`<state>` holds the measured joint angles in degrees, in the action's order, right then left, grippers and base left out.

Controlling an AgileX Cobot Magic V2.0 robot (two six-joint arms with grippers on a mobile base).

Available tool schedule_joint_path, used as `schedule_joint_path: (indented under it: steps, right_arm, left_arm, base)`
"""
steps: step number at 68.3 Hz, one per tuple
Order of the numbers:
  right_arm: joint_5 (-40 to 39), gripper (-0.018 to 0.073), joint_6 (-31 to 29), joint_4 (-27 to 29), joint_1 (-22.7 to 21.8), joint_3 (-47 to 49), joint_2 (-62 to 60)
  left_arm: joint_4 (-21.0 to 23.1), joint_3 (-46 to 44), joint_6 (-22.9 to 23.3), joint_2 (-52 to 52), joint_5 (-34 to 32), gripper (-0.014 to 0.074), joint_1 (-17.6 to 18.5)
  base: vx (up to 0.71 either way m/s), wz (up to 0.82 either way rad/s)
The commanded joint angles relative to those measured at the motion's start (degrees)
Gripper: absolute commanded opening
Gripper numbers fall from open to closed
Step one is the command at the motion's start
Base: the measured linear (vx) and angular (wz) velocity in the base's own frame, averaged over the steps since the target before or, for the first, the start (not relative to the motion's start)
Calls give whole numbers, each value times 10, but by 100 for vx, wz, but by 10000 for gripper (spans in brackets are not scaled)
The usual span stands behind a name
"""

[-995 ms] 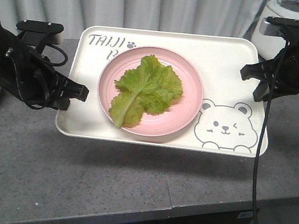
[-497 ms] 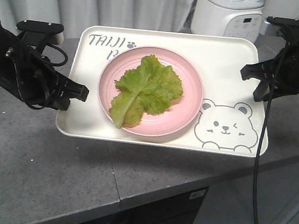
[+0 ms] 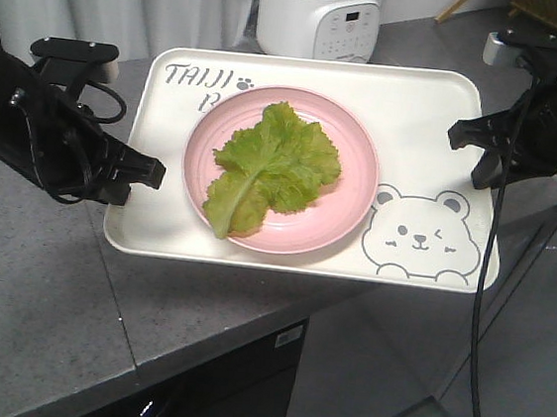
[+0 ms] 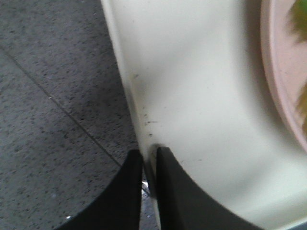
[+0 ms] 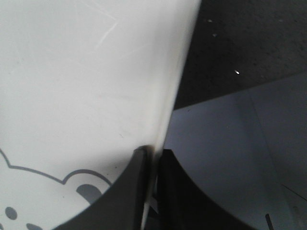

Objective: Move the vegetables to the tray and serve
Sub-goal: 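Turn the base away from the counter while holding the tray, then drive the base toward the other counter carrying the tray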

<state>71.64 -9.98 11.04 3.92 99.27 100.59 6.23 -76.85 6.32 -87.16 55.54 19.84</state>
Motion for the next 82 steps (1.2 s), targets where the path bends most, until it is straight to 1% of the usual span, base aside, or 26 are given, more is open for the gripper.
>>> schedule_joint_path:
  steps: [1, 82]
  right_arm:
    - [19, -6, -23, 46, 6, 16, -31]
    - [19, -6, -23, 46, 6, 16, -31]
  left_arm:
    - [41, -18, -11, 26, -50, -6, 11]
    - [41, -18, -11, 26, -50, -6, 11]
  base:
    - [-3, -36]
    - [-3, -36]
